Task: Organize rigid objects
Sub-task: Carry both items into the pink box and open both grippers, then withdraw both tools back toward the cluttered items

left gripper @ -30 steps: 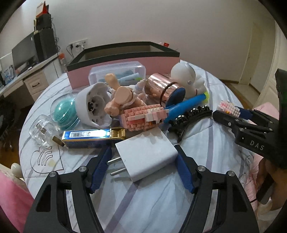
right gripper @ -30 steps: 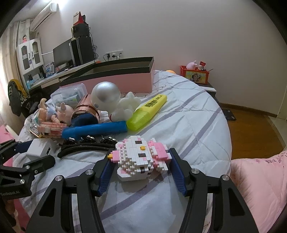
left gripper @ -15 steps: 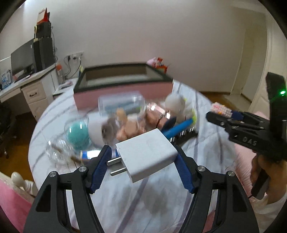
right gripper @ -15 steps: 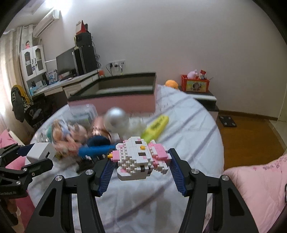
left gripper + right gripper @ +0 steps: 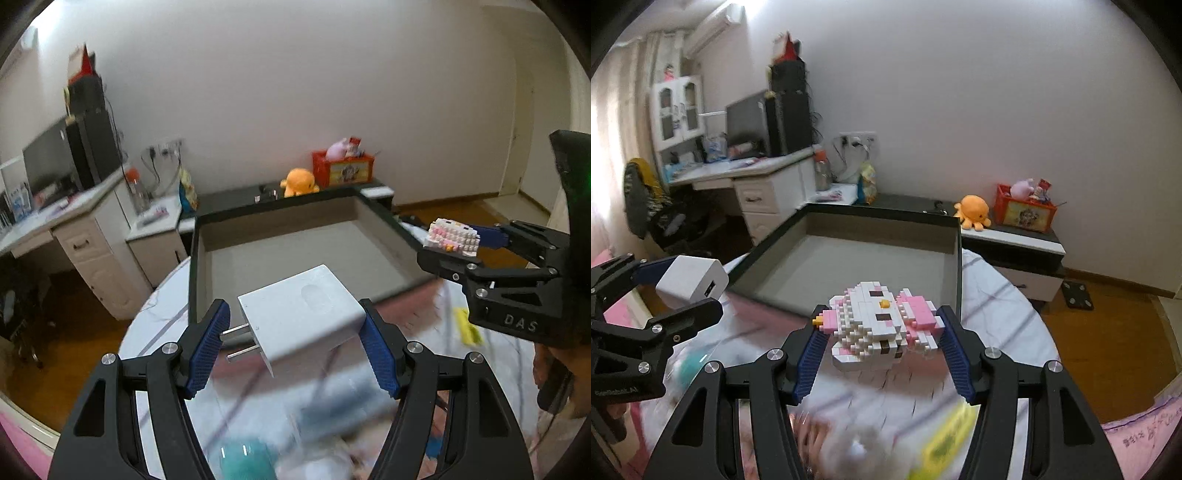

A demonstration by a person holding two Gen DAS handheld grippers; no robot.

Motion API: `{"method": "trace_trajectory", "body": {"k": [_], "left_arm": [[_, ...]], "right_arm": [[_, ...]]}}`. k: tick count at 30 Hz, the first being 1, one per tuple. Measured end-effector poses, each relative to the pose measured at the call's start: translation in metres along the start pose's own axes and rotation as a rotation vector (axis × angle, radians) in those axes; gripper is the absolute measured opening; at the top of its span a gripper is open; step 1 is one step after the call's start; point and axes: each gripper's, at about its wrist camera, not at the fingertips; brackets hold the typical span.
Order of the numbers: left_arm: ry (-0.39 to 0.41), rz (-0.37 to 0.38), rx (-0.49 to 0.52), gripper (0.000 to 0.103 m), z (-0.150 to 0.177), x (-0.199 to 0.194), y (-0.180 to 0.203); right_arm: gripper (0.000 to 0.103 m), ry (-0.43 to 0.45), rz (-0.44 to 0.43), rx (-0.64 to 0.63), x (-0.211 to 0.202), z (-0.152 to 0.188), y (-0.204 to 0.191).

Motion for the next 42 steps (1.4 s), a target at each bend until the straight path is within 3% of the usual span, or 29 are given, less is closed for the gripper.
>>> {"method": "trace_trajectory", "body": {"k": [7,11,14,16,17,19,24,28,29,31,32,35,42], "left_arm": [[-0.134,-0.002,-0.037,0.071,-0.004,0.077,-0.019],[-0.172,-0.012,-0.03,0.072,0.005,0.094,-0.017],[-0.186,-0.01,-0.038,0.074,0.007,0.1,-0.018],[-0.172,-0.027,-0.047,0.08,0.006,0.094,-0.019],[-0.163,-0.032,-0.051,0.089,0.004,0.091,-0.021],[-0.126,-0.051,-0.057,0.098,0.001,0.076,-0.024],[0.006,-0.095,-0.067,0.103,-0.008,0.01,-0.025],[0.12,-0.115,-0.082,0.103,-0.004,-0.057,-0.021],[0.164,-0.129,-0.084,0.103,-0.001,-0.075,-0.019],[0.238,-0.163,-0.092,0.103,0.004,-0.106,-0.014],[0.303,-0.195,-0.106,0.103,0.009,-0.128,-0.011],[0.396,-0.224,-0.118,0.103,0.025,-0.17,-0.001],[0.394,-0.2,-0.093,0.103,0.055,-0.22,0.022]], "right_arm": [[0.06,-0.157,-0.012,-0.012,0.073,0.01,0.001],[0.06,-0.215,-0.02,-0.017,0.087,0.02,0.001],[0.062,-0.207,-0.012,-0.033,0.083,0.02,0.003],[0.074,-0.209,0.018,-0.027,0.08,0.019,0.005],[0.08,-0.196,0.028,-0.03,0.075,0.018,0.006],[0.081,-0.167,0.014,-0.01,0.063,0.016,0.007],[0.083,-0.044,0.004,0.006,0.011,0.002,0.002],[0.084,0.115,0.011,-0.008,-0.061,-0.005,-0.013],[0.086,0.144,0.012,-0.007,-0.074,-0.007,-0.014],[0.103,0.214,0.017,-0.013,-0.109,-0.004,-0.024],[0.103,0.246,0.019,-0.019,-0.124,-0.002,-0.027],[0.103,0.302,0.042,-0.028,-0.163,0.009,-0.039],[0.103,0.364,0.146,-0.033,-0.224,0.039,-0.055]]}}
Point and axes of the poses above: each gripper's, at about its wrist camera, not at the fingertips, and x roughly the way its jaws point, y to its right, z to its underside, and after that the axes turned 12 degrees about y, right-handed
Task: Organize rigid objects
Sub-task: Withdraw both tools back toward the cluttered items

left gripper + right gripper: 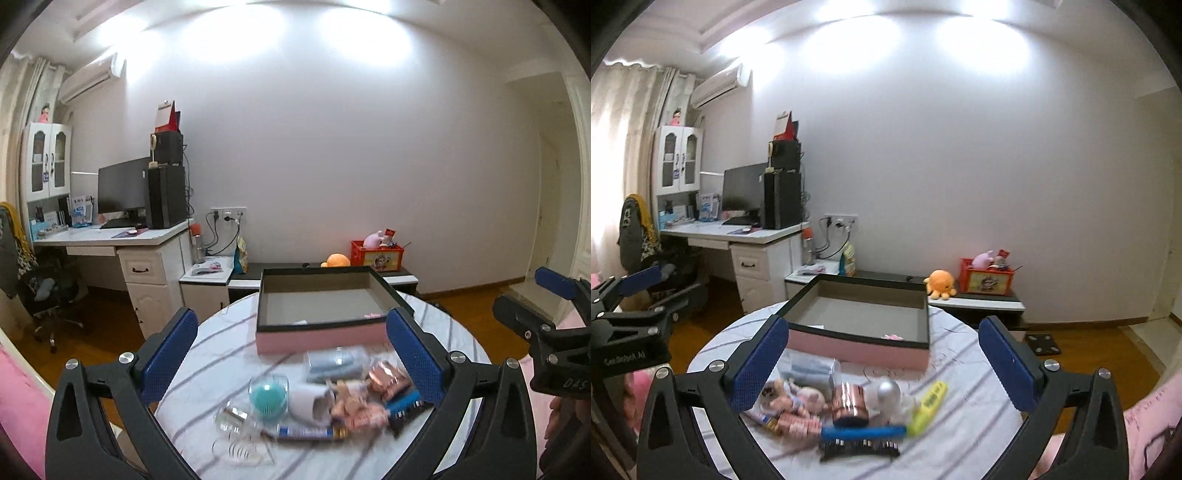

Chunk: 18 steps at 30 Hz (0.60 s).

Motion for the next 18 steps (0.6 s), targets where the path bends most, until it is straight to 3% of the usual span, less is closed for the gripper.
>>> {"method": "trace_trajectory", "body": {"k": [8,18], "left_arm": [[0.019,-0.013,-0.002,0.103,0.008,-0.04,-0.011],[-0.069,-0.08,0.001,0.103,0.036,-0.038,-0.039]], "right_arm": [[0.103,0.009,0.065,-0.006,-0.042,0.006,0.001],[0.103,-0.073,0.076,0.008,-0.039,0.034,0.004]]}}
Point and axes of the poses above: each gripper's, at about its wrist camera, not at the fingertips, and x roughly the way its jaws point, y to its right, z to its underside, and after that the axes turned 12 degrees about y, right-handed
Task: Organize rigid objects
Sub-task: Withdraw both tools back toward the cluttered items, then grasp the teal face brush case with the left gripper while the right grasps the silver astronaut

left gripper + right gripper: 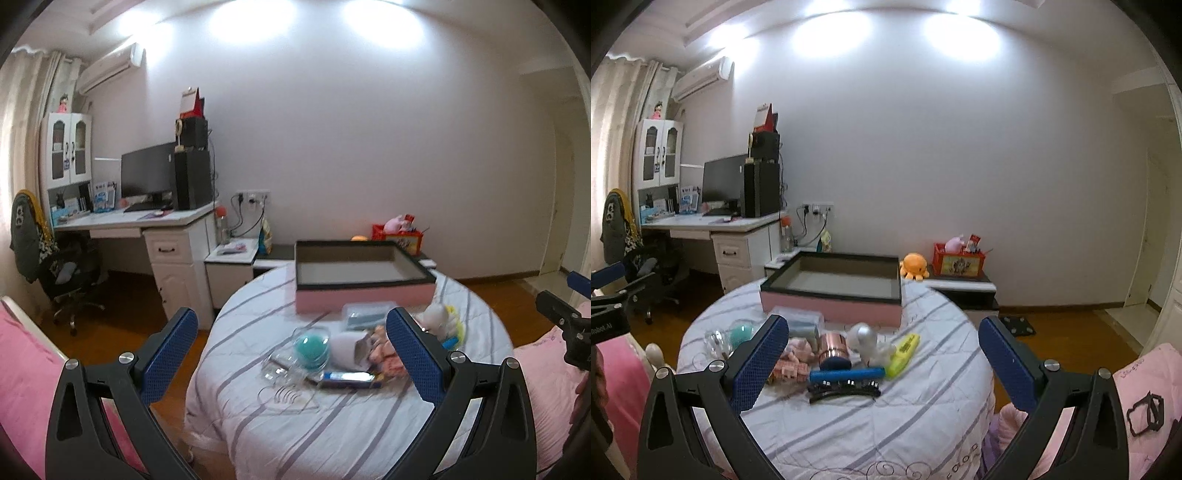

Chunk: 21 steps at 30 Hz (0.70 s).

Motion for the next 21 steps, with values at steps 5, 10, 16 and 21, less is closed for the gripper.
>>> {"method": "trace_trajectory", "body": {"k": [5,10,16,21], "left_arm": [[-0.074,-0.009,0.0,0.103,0.018,0.019,-0.005],[-0.156,0.01,-0.007,0.103,0.035,0.046,-0.006],[-0.279,0.003,0.022,0.103,0.059,0.099,-0.005],[-0.376,0.015,0.024,0.103,0.076,0.141,-0.007]], "right_arm": [[0.103,-0.074,-0.014,0.009,0.018,0.021,-0.001],[0.103,-0.14,-0.016,0.014,0.039,0.038,-0.001],[0.103,-0.202,-0.013,0.023,0.064,0.052,0.004],[0.103,-0.24,-0.005,0.032,0.09,0.058,0.012]]}}
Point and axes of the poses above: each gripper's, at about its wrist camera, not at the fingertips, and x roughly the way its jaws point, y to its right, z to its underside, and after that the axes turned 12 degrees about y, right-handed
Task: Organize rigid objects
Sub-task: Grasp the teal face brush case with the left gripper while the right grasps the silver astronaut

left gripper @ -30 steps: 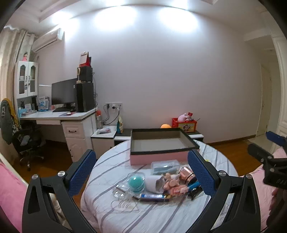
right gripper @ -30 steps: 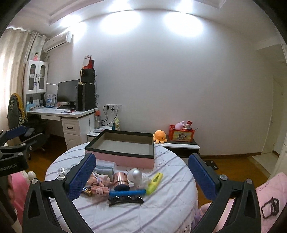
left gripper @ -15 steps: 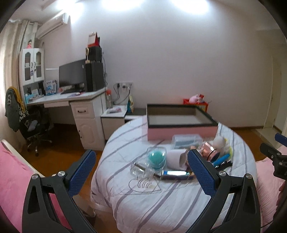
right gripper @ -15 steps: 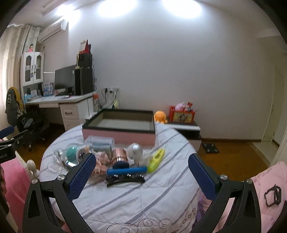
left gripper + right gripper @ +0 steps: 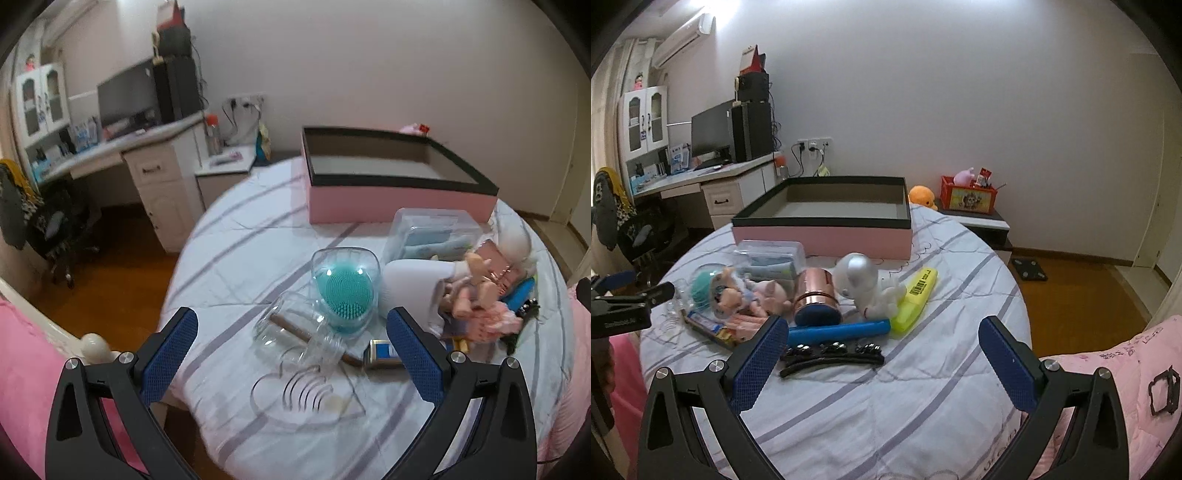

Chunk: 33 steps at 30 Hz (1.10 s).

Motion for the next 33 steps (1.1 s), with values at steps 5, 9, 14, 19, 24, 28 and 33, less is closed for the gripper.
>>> {"method": "trace_trajectory", "body": {"k": [5,9,14,19,24,28,33], "left_arm": [[-0.053,0.02,0.056,0.103,-0.008,0.035,0.009],[-0.057,0.043,0.085,0.103,-0.012,0.049,0.011],[-0.082,0.067,0.095,0.101,-0.015,0.068,0.008],[-0.13,0.105,0.094,0.066,-0.011,0.086,0.012],[-0.11,0.115,0.084,0.064,-0.013,0.083,0.009],[-0.092,0.126,0.068,0.064,-0.013,0.076,0.005],[-0.078,0.157,0.058,0.064,-0.018,0.068,0.003]], "right_arm": [[0.103,-0.027,0.002,0.013,0.023,-0.004,0.006],[0.103,-0.041,-0.001,0.009,0.035,-0.006,0.008],[0.103,-0.063,-0.008,0.008,0.051,-0.006,0.009],[0.103,-0.089,-0.02,-0.003,0.071,-0.011,0.007],[0.103,-0.128,-0.065,-0.012,0.096,-0.017,0.002],[0.103,-0.138,-0.108,-0.018,0.109,-0.02,-0.005],[0.06,-0.159,-0.126,-0.048,0.114,-0.019,-0.008]]}}
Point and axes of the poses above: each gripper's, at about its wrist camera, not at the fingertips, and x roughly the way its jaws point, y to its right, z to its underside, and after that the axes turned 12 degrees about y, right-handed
